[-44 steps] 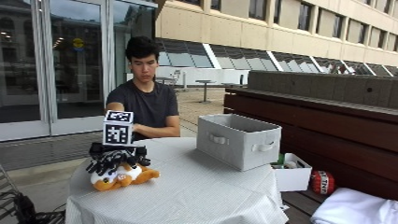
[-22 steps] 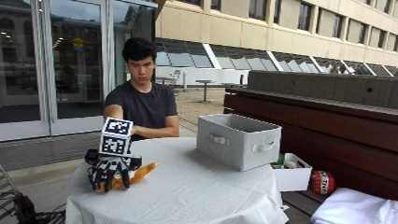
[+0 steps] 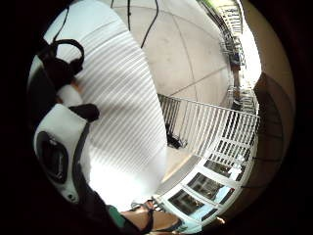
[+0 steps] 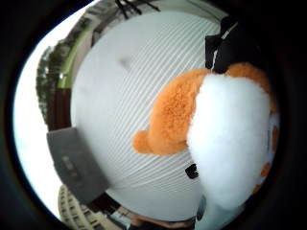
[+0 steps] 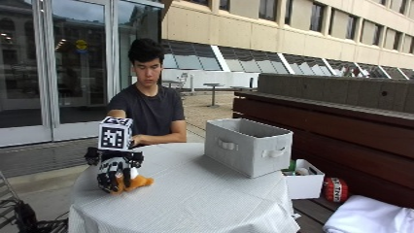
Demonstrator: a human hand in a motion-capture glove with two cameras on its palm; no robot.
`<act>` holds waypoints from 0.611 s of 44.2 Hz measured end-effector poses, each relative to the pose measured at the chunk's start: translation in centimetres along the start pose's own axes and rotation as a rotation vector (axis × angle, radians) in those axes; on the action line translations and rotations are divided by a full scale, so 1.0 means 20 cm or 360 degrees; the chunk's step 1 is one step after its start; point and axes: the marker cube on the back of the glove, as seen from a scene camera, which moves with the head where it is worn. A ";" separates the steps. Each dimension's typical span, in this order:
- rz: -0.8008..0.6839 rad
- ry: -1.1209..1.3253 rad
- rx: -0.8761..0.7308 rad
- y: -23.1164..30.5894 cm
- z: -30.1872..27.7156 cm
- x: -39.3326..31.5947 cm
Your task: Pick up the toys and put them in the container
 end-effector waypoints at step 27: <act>-0.0294 -0.0090 0.0295 0.24 -0.78 -0.44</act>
